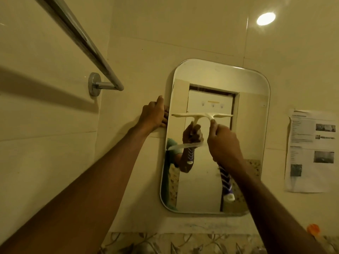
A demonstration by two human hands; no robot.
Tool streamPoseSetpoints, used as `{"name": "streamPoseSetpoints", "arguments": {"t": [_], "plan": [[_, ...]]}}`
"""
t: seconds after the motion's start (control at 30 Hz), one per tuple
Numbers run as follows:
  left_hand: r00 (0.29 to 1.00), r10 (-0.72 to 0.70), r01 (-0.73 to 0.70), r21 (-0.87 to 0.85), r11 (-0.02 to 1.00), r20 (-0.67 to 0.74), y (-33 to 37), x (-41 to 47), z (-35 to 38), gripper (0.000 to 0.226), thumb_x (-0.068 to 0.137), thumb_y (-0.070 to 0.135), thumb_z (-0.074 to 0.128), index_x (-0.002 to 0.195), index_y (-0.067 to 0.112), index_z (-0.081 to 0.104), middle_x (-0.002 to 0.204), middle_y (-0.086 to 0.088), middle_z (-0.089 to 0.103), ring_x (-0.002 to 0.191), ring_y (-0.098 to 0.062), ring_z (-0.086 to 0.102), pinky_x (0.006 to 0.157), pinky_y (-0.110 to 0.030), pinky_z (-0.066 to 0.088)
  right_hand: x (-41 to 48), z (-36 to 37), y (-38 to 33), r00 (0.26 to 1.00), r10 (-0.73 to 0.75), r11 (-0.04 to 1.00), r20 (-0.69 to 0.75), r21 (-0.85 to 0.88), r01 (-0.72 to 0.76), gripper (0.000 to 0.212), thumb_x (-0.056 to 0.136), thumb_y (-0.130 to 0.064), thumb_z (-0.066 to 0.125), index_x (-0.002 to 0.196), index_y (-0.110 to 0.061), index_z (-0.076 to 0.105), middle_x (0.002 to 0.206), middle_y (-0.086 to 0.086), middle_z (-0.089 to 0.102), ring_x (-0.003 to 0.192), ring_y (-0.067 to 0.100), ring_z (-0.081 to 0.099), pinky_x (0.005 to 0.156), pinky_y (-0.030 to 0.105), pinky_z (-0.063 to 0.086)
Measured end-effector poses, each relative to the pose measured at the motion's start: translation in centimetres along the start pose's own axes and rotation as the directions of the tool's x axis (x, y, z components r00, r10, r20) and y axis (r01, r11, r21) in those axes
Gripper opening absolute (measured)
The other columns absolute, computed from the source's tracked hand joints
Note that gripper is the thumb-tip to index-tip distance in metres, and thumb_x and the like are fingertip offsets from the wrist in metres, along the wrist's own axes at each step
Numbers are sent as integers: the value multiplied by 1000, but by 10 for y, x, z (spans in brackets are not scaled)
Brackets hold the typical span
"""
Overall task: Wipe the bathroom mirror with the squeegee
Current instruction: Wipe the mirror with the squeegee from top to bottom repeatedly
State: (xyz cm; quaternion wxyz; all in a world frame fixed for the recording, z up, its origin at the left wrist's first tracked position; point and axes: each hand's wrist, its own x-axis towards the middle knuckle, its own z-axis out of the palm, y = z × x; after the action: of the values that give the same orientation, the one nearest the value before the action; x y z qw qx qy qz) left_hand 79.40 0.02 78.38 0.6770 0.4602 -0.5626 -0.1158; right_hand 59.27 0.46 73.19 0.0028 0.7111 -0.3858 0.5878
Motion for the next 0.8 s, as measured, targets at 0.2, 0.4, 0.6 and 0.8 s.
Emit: {"name": "streamPoseSetpoints", "arguments": {"t": [0.2, 0.4, 0.6, 0.8], "plan": [[998, 30, -24, 105, 994, -54, -14, -8, 6, 52, 96, 42, 40, 92, -2, 68, 83, -17, 71, 70, -26, 70, 61, -35, 62, -109, 37, 52, 998, 57, 995, 14, -78, -56, 49, 91, -56, 19, 65, -29, 50, 45, -12, 49, 47, -12, 53, 33, 5, 33], [987, 143, -114, 320, 941, -69, -29, -28, 8, 43, 94, 38, 52, 87, -1, 69, 82, -21, 71, 74, -35, 70, 71, -52, 59, -60, -19, 70, 997, 71, 997, -15, -15, -71, 47, 101, -40, 31, 64, -19, 52, 53, -4, 49, 40, 5, 41, 38, 20, 36], [979, 181, -139, 340, 930, -94, -37, -29, 11, 42, 96, 38, 51, 90, 0, 69, 86, -19, 71, 80, -32, 69, 76, -50, 58, -33, -36, 90, 993, 111, 993, -42, -41, -113, 48, 102, -37, 27, 69, -13, 51, 57, 7, 50, 47, 19, 46, 45, 33, 45], [967, 225, -167, 380, 910, -115, -45, -41, 11, 42, 97, 36, 49, 89, 1, 70, 80, -19, 71, 75, -32, 67, 74, -49, 58, -116, -7, 114, 980, 199, 978, 26, -61, -197, 50, 100, -42, 27, 66, -17, 55, 55, 3, 56, 45, 13, 51, 40, 28, 42]]}}
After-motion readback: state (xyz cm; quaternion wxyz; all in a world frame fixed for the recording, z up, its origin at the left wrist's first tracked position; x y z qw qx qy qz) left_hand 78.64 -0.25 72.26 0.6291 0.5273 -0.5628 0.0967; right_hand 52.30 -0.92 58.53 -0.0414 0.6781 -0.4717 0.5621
